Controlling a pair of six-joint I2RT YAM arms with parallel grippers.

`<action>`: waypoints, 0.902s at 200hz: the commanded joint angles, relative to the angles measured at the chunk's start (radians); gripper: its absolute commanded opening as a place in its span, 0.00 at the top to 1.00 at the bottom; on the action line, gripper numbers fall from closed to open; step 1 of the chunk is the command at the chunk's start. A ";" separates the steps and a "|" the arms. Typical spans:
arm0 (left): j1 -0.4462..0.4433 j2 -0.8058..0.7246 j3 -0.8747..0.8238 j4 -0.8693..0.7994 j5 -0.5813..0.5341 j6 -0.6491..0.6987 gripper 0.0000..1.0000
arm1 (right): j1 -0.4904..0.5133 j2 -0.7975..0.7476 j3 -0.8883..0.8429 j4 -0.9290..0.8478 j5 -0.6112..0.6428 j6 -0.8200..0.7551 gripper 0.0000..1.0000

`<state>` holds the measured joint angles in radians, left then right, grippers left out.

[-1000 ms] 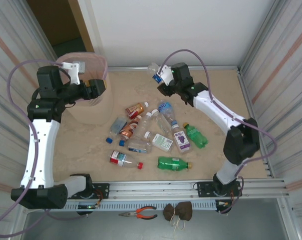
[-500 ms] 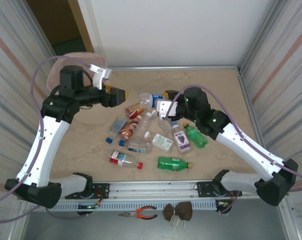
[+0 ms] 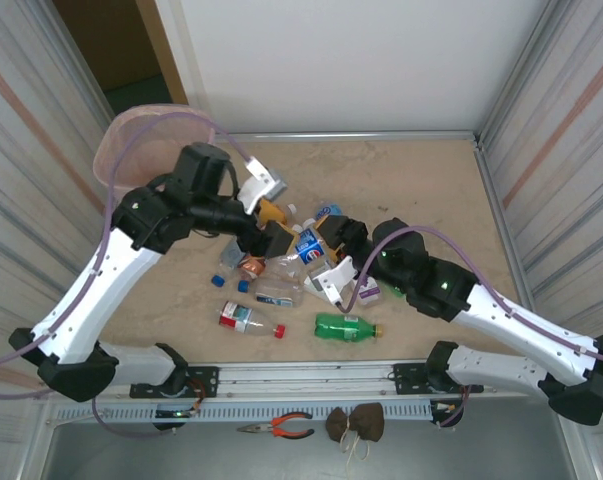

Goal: Put the plastic bottles in the bin

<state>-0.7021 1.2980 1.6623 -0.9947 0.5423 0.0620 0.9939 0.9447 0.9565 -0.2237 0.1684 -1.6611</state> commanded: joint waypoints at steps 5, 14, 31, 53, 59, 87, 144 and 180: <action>-0.067 0.030 0.030 -0.103 -0.123 0.064 0.23 | 0.030 -0.030 -0.009 0.044 0.062 -0.137 0.56; -0.080 0.042 0.030 -0.108 -0.133 0.061 0.22 | 0.038 -0.035 -0.010 0.047 0.066 -0.149 0.56; -0.106 0.065 0.033 -0.113 -0.143 0.062 0.22 | 0.049 -0.035 -0.016 0.056 0.082 -0.172 0.56; -0.121 0.093 0.037 -0.112 -0.144 0.067 0.21 | 0.060 -0.040 -0.015 0.049 0.083 -0.173 0.55; -0.124 0.101 0.040 -0.117 -0.143 0.069 0.21 | 0.060 -0.041 -0.013 0.048 0.075 -0.171 0.55; -0.138 0.121 0.044 -0.122 -0.126 0.090 0.23 | 0.064 -0.043 -0.009 0.042 0.058 -0.169 0.55; -0.146 0.148 0.047 -0.113 -0.072 0.117 0.32 | 0.081 -0.040 -0.009 0.036 0.039 -0.159 0.55; -0.146 0.152 0.051 -0.114 -0.063 0.131 0.40 | 0.087 -0.037 -0.009 0.033 0.037 -0.155 0.55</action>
<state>-0.8448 1.4437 1.6829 -1.0977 0.4522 0.1593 1.0676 0.9211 0.9459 -0.1967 0.2127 -1.7668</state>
